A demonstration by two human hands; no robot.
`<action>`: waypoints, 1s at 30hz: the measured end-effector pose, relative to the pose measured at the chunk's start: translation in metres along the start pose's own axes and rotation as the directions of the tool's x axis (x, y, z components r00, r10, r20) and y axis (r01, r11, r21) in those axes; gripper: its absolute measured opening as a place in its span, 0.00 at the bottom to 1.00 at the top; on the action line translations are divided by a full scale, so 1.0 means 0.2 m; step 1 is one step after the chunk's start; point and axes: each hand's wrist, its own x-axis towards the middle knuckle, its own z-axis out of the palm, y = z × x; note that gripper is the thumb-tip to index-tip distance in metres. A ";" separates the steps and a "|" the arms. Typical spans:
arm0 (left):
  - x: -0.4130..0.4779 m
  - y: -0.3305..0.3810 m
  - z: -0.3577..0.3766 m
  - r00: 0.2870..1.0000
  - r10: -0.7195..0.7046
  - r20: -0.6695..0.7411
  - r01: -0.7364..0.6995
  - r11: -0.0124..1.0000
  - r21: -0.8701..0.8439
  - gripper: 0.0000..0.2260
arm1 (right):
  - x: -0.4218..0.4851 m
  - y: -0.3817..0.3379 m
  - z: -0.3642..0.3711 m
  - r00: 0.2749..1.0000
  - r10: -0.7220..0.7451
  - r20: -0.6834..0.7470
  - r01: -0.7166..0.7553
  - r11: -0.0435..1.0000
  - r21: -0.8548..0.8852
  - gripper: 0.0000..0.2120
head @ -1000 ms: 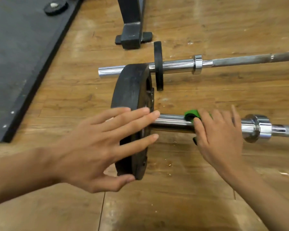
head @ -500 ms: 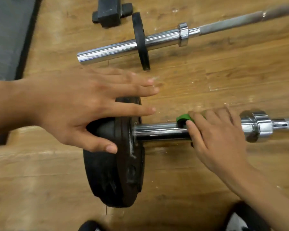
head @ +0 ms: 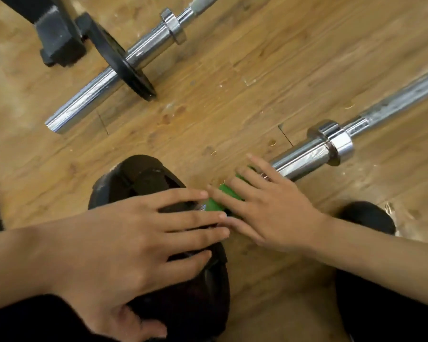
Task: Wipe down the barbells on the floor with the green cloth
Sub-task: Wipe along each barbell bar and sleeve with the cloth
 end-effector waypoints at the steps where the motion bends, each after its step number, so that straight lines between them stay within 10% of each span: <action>1: 0.00 0.02 0.00 1.000 -0.015 -0.024 0.015 1.000 -0.013 0.33 | -0.04 0.06 -0.01 0.999 0.052 -0.014 -0.053 0.998 -0.044 0.27; 7: 0.01 0.03 0.00 0.995 -0.095 -0.040 0.093 0.995 -0.045 0.39 | -0.18 0.19 -0.07 0.956 0.292 -0.028 -0.293 0.945 -0.147 0.33; 14: -0.10 -0.05 0.02 1.000 0.013 -0.001 -0.013 0.999 -0.036 0.45 | -0.18 0.34 -0.21 0.975 0.056 0.213 0.003 0.963 -0.269 0.35; 18: -0.08 -0.12 0.00 1.000 0.031 0.000 -0.031 0.999 -0.044 0.47 | -0.11 0.02 -0.12 0.949 0.294 0.116 -0.267 0.942 -0.203 0.36; 23: -0.03 -0.21 -0.02 0.998 0.064 -0.013 -0.065 0.996 -0.059 0.46 | -0.06 0.02 -0.08 0.989 -0.043 0.145 0.064 0.987 -0.144 0.35; 30: -0.02 -0.22 -0.03 0.999 0.044 0.016 -0.043 0.995 -0.095 0.45 | -0.14 0.28 -0.17 0.929 0.362 0.073 -0.341 0.916 -0.211 0.44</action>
